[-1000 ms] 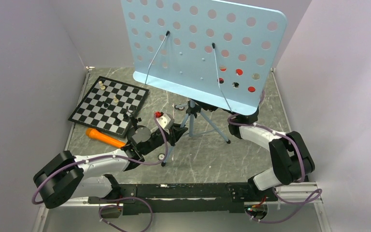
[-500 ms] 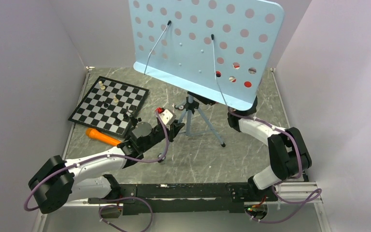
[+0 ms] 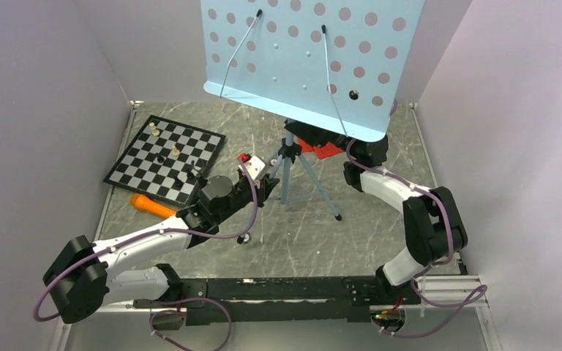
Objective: Pack up the instrument practice props
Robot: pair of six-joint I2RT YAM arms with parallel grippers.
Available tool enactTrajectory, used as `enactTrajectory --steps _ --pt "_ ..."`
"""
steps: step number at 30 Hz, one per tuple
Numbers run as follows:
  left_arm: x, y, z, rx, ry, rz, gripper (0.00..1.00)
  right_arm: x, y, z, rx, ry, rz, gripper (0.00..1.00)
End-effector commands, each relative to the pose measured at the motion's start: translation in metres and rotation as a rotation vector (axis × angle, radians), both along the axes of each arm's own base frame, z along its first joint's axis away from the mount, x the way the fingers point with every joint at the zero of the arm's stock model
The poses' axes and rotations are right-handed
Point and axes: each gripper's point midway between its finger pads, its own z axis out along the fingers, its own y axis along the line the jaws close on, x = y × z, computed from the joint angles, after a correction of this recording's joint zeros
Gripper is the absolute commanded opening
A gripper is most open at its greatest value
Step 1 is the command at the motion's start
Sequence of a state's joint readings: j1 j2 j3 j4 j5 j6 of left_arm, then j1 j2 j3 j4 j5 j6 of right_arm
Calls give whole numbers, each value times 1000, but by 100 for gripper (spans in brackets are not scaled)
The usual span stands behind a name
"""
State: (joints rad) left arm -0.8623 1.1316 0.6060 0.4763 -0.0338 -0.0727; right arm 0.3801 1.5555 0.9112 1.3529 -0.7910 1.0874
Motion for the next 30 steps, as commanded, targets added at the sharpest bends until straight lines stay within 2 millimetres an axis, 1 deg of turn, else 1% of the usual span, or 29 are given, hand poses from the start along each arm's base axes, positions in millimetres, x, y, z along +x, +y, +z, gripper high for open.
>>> enactTrajectory --steps 1,6,11,13,16,18,19,21,23,25,29,30 --pt "-7 -1 155 -323 -335 -32 0 -22 16 6 32 124 161 0" --pt "-12 0 142 -315 -310 -47 0 -25 14 -29 -22 159 146 0" --pt "-14 -2 128 -295 -282 -67 0 -28 13 -56 -68 181 129 0" --pt "-15 -3 118 -284 -263 -74 1 -28 13 -69 -109 176 106 0" --pt "-15 -2 98 -276 -227 -65 2 -30 10 -86 -174 161 64 0" --pt "-16 -1 85 -276 -198 -62 5 -30 9 -97 -225 135 32 0" --pt "-16 -1 79 -278 -183 -62 9 -30 8 -104 -250 142 22 0" --pt "-17 -3 69 -282 -163 -71 22 -32 6 -113 -274 149 15 0" --pt "-19 -6 62 -283 -151 -87 37 -35 5 -116 -270 158 22 0" --pt "-18 -7 57 -287 -140 -89 49 -37 5 -116 -259 161 28 0" --pt "-16 -6 53 -289 -142 -73 68 -39 5 -109 -233 156 40 0" --pt "-16 -5 52 -286 -144 -72 74 -40 5 -106 -226 155 46 0"
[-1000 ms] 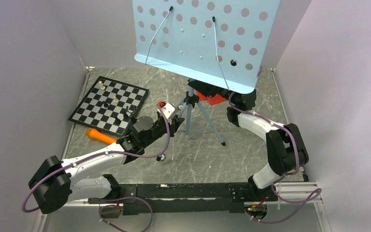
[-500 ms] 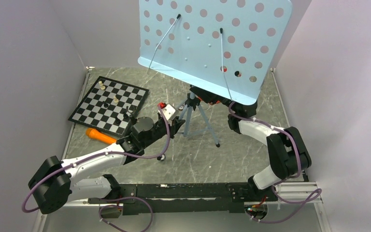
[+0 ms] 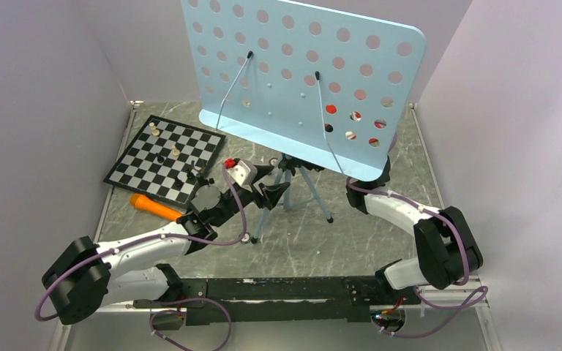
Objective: Pack up the instrument practice props
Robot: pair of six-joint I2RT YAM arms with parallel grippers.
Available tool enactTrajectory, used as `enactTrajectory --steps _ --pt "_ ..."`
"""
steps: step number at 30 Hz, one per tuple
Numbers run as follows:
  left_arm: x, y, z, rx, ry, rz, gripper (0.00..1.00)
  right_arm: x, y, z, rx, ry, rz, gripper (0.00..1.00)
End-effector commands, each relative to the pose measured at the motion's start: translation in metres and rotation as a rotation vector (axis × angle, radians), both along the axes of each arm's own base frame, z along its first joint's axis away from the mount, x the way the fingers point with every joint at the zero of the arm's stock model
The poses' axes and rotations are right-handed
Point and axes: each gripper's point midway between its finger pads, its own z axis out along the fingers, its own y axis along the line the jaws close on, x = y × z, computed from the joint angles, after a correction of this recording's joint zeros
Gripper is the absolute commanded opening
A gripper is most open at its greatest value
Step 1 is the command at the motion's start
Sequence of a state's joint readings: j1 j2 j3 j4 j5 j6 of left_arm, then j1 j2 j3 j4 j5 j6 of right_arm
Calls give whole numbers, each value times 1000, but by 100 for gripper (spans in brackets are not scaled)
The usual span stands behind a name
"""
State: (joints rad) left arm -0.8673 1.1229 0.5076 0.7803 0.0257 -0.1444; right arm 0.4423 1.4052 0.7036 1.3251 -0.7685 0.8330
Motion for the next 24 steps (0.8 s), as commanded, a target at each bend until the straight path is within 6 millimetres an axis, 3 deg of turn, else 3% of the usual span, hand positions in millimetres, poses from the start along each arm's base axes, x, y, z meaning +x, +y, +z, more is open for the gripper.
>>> enactTrajectory --steps 1,5,9,16,20,24 --pt "-1 2 17 -77 -52 3 80 -1 4 -72 -136 299 97 0" --pt "1 2 3 -102 -46 1 99 -4 4 -64 -93 301 128 0" --pt "2 -10 -7 -124 -43 -36 99 -8 3 -56 -48 317 162 0" --pt "6 -36 2 -181 -82 -119 99 -12 -1 -51 -30 311 177 0" --pt "11 -47 0 -165 -92 -141 86 -13 -2 -56 -68 317 158 0" --pt "15 -63 -8 -137 -80 -180 60 -10 -4 -62 -80 330 140 0"
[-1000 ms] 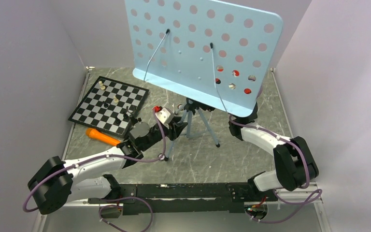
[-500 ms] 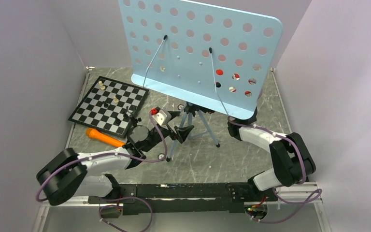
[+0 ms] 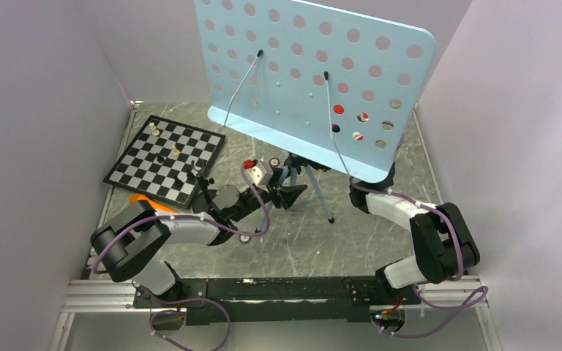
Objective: Pack up the instrument practice props
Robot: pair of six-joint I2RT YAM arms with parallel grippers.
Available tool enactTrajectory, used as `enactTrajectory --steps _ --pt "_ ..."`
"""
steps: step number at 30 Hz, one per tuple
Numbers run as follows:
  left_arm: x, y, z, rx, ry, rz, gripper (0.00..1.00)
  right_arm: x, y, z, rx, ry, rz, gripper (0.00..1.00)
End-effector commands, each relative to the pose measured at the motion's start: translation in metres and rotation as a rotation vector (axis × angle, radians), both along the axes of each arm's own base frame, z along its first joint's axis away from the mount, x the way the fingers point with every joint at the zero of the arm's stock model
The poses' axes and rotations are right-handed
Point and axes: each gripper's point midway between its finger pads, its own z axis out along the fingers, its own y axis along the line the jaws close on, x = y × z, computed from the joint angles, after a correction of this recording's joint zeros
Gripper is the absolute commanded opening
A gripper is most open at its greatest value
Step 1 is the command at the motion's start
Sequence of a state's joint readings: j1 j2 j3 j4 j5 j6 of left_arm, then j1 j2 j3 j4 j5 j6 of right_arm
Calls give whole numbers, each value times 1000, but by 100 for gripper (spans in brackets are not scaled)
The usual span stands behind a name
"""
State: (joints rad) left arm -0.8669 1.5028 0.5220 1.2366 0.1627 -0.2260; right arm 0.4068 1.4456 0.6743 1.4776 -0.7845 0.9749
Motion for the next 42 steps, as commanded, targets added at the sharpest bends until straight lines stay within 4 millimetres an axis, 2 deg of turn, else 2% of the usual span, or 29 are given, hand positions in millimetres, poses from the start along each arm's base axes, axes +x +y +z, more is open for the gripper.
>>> enactTrajectory --steps 1,3,7,11,13,15,16,18,21,26,31,42 --pt "9 -16 20 -41 -57 -31 53 -8 6 -62 -137 285 113 0" --pt "13 -20 16 -41 -45 -32 42 -7 6 -62 -132 292 116 0" --pt "23 -25 10 -26 -33 -7 31 -5 6 -61 -130 292 118 0" --pt "29 -25 11 -14 -42 19 14 -5 7 -59 -136 281 118 0" --pt "27 -24 11 -6 -44 14 17 -3 7 -61 -155 267 102 0" --pt "23 -20 12 3 -45 15 37 2 7 -71 -208 280 62 0" --pt "22 -17 11 6 -43 19 41 4 5 -70 -224 266 34 0" --pt "19 -12 11 9 -42 25 43 7 3 -69 -248 240 -2 17" --pt "17 -9 7 23 -32 26 36 12 2 -57 -243 195 -40 40" --pt "14 -5 1 46 -21 33 13 21 1 -32 -238 101 -93 59" --pt "9 -3 -3 76 -26 39 0 26 1 -14 -217 33 -118 64" --pt "6 -1 -9 122 -20 61 0 24 -1 24 -136 -55 -127 78"
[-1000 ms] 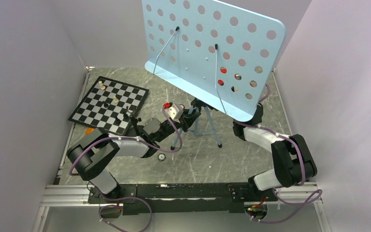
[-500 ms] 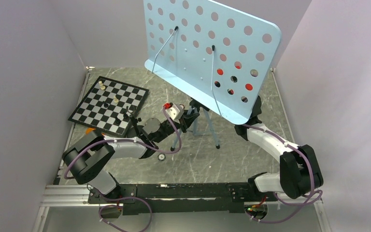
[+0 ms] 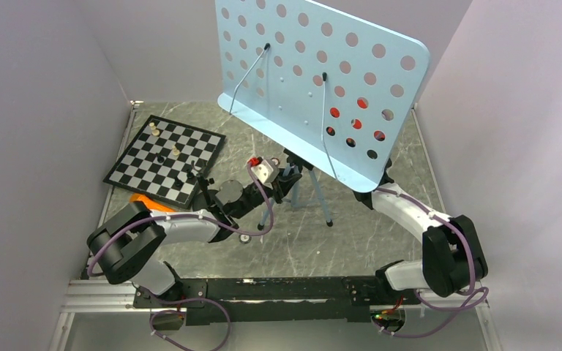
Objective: Pack up the instrument practice props
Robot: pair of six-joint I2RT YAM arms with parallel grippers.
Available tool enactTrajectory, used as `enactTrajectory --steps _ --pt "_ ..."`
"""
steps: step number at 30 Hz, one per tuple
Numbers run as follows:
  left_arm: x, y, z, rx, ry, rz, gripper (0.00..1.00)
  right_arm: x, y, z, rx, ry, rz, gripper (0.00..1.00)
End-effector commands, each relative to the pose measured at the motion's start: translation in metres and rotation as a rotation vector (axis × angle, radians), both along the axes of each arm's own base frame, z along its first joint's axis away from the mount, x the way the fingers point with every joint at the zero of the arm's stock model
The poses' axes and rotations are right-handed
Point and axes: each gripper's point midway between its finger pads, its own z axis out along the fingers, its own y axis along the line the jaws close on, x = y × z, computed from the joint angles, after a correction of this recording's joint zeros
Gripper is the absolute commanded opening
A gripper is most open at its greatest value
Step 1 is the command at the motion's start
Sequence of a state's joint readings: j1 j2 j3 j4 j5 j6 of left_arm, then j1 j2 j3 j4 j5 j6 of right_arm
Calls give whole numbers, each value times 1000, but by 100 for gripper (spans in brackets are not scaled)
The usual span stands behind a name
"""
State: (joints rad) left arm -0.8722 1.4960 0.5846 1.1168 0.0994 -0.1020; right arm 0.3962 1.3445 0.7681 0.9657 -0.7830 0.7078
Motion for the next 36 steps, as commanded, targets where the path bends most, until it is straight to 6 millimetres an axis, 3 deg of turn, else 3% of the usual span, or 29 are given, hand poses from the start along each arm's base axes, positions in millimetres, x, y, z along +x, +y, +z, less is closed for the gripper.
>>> enactTrajectory --steps 1,9,13,14,17,20,22,24,26,28,29,32,36 --pt "-12 0 -9 30 42 -17 0 -4 -3 42 60 -121 -12 78" --pt "-12 5 -12 53 51 3 0 -11 -11 64 80 -194 -4 69" --pt "-12 4 -16 73 63 5 0 -16 -12 72 85 -214 24 53" --pt "-12 5 -17 77 64 5 0 -17 -12 75 90 -216 28 54" --pt "-12 4 -16 81 64 4 0 -15 -14 78 98 -213 12 66" --pt "-13 4 -16 87 65 1 0 -13 -12 76 85 -204 18 66" --pt "-14 3 -16 89 66 -3 0 -13 -11 74 80 -196 34 57" --pt "-15 1 -16 90 68 -11 2 -13 -9 73 81 -192 51 38" --pt "-18 0 -17 92 71 -22 11 -14 -9 70 82 -185 56 16" --pt "-21 1 -16 91 74 -33 32 -14 -8 66 79 -173 61 0" --pt "-22 2 -14 87 74 -35 45 -14 -9 64 78 -169 62 0" --pt "-25 9 -8 65 67 -21 64 -16 -9 57 66 -152 64 0" --pt "-27 13 -11 68 52 -20 74 -17 -8 40 66 -112 82 0"
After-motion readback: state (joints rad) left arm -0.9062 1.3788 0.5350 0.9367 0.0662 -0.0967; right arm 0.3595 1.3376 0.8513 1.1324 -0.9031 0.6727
